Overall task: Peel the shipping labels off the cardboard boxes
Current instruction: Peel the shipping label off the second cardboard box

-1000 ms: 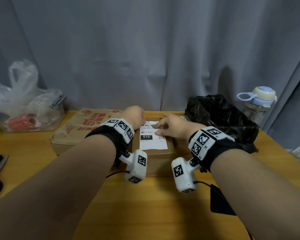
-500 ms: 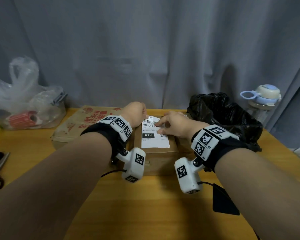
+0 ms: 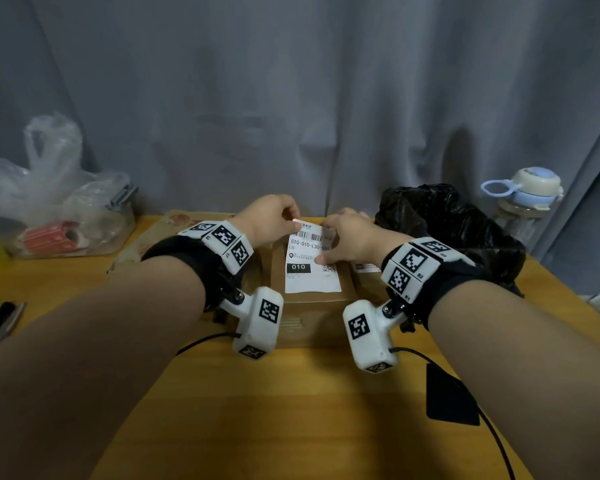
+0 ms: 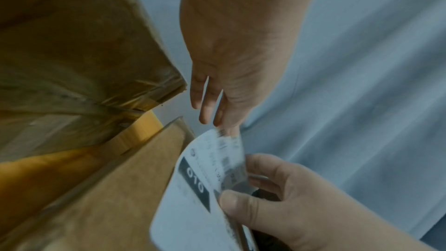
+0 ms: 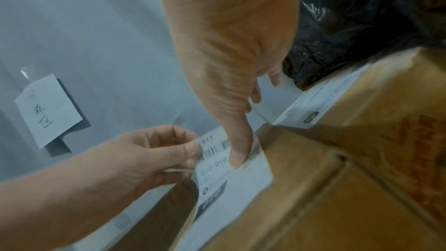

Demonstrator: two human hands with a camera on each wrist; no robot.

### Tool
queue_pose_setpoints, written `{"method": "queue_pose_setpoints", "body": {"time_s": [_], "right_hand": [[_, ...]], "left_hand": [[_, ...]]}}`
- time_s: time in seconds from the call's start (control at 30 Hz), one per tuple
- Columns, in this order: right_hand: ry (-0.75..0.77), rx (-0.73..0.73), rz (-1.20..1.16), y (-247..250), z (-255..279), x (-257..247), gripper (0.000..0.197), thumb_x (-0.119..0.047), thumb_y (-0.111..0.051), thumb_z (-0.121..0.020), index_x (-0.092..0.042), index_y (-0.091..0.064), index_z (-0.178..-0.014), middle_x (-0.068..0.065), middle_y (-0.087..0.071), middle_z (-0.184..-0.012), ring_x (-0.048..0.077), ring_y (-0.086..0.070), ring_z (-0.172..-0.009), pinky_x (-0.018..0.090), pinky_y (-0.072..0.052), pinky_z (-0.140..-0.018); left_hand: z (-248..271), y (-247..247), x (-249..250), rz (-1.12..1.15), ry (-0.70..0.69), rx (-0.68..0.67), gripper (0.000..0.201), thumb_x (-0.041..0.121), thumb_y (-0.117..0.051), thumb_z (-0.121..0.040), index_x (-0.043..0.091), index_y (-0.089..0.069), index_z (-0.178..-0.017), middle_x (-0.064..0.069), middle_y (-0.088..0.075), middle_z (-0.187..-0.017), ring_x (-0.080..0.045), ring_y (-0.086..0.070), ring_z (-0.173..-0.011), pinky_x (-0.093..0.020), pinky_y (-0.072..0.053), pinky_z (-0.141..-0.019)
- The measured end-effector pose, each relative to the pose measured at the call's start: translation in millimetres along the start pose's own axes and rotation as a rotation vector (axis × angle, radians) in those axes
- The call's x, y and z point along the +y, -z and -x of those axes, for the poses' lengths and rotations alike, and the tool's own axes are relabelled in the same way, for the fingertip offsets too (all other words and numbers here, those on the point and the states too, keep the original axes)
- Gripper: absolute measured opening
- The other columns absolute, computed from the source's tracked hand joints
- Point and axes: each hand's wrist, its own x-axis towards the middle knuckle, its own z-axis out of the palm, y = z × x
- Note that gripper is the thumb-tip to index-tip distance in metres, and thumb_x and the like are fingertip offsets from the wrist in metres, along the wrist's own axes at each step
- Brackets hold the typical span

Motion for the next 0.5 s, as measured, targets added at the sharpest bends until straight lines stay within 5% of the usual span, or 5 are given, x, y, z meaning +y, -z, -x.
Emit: {"method": "queue_pose_setpoints", "body": {"time_s": [0.17,0.27,0.4,0.5], "right_hand": [[0.034,0.171,-0.123,0,-3,-4,0.026,-0.035,-0.071,-0.079,-0.023,-0.066,-0.101,0.002,-0.061,-0.108,0.023,-0.055,-0.106,0.036,-0.047,-0.091],[0.046,0.2,-0.141,2,-3,-9,0.01,-0.03,-0.07,-0.081,-0.027,-0.061,-0.079,-0.004,-0.057,-0.093,0.02,-0.056,-0.1,0.04,-0.047,-0.092],[0.08,0.18,-0.196,0,-4,-13,0.016,-0.026,-0.069,-0.08,-0.024,-0.061,-0.093,-0.001,-0.061,-0.095,0.022,-0.06,-0.095,0.037,-0.051,-0.085],[0.085,0.148,-0.162,-4,-5,-14,0.019,-0.028,-0.071,-0.08,-0.024,-0.062,-0.097,-0.003,-0.059,-0.093,0.02,-0.058,-0.093,0.036,-0.051,-0.085]], "left_hand": [[7,15,2,-0.044,-0.022,-0.021,0.033,0.019,-0.068,-0.085,0.009,-0.06,-0.115,-0.006,-0.063,-0.109,-0.019,-0.06,-0.1,-0.023,-0.045,-0.085],[13,18,0,-0.181,-0.005,-0.047,0.032,0.029,-0.068,-0.084,0.012,-0.062,-0.111,-0.003,-0.064,-0.107,-0.018,-0.058,-0.096,-0.025,-0.044,-0.083],[21,11,-2,-0.316,0.054,-0.151,0.031,0.04,-0.067,-0.082,0.016,-0.067,-0.102,0.0,-0.069,-0.096,-0.019,-0.061,-0.09,-0.04,-0.047,-0.093],[23,5,-4,-0.424,0.04,-0.173,0.037,0.048,-0.064,-0.082,0.019,-0.069,-0.105,0.001,-0.07,-0.099,-0.018,-0.06,-0.095,-0.036,-0.042,-0.094]]}}
